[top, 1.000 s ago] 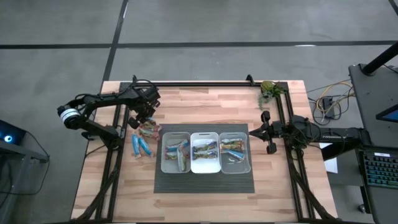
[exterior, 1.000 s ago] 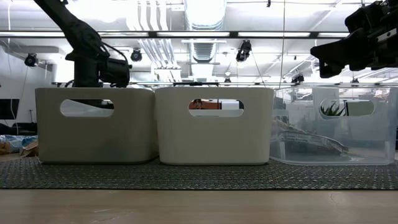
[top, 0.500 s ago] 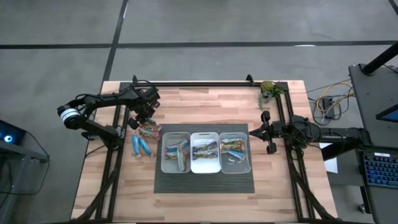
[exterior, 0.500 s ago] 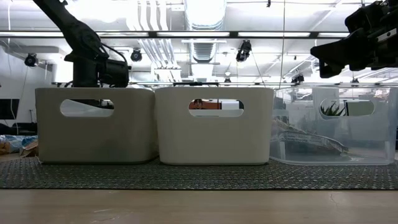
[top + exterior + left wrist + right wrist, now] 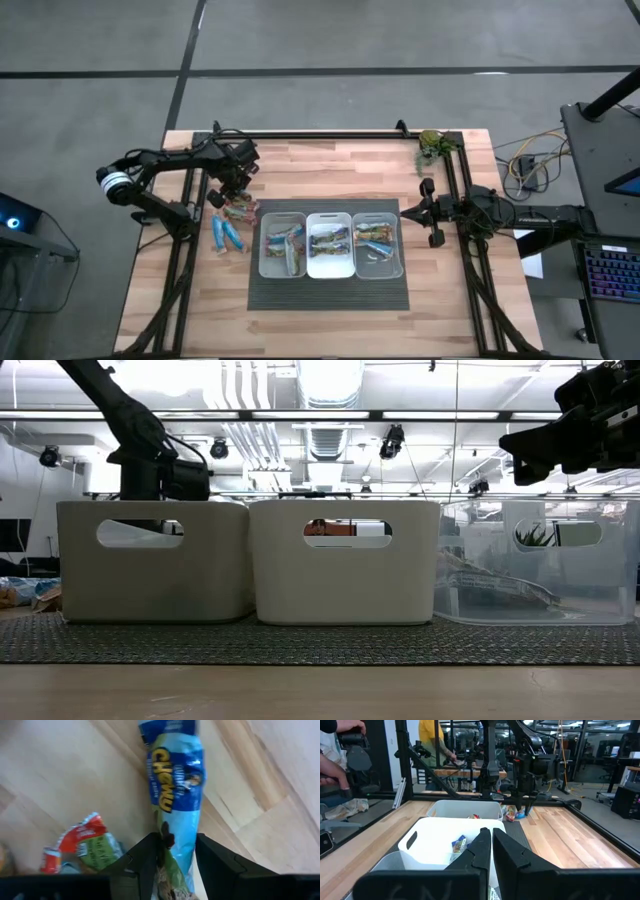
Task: Pick and place Granola Bars by type
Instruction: Put the blue granola bar into the white bin
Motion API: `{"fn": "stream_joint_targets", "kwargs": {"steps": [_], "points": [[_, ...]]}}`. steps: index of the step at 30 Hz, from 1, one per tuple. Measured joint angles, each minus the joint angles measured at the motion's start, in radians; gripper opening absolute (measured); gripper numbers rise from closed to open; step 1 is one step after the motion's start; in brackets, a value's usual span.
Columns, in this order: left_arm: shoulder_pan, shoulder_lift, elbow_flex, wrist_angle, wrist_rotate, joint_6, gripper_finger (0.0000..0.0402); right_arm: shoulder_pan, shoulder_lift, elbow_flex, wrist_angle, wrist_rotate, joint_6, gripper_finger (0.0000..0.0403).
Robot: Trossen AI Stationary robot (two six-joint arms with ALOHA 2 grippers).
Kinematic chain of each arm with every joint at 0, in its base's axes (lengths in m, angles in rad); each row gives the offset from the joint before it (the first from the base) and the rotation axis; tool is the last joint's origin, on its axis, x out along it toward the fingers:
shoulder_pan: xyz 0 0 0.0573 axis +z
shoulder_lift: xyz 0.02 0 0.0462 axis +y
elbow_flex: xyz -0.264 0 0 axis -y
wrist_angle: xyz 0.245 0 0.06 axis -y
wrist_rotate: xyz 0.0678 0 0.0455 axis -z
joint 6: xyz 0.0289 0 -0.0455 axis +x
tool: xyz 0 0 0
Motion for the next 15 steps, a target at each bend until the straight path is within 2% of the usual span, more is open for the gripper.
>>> {"fn": "stream_joint_targets", "kwargs": {"steps": [15], "points": [[0.0, 0.007, 0.004, 0.037, 0.021, 0.018, 0.0049, 0.0, 0.0, 0.0, 0.0, 0.0, 0.0, 0.0009]]}}
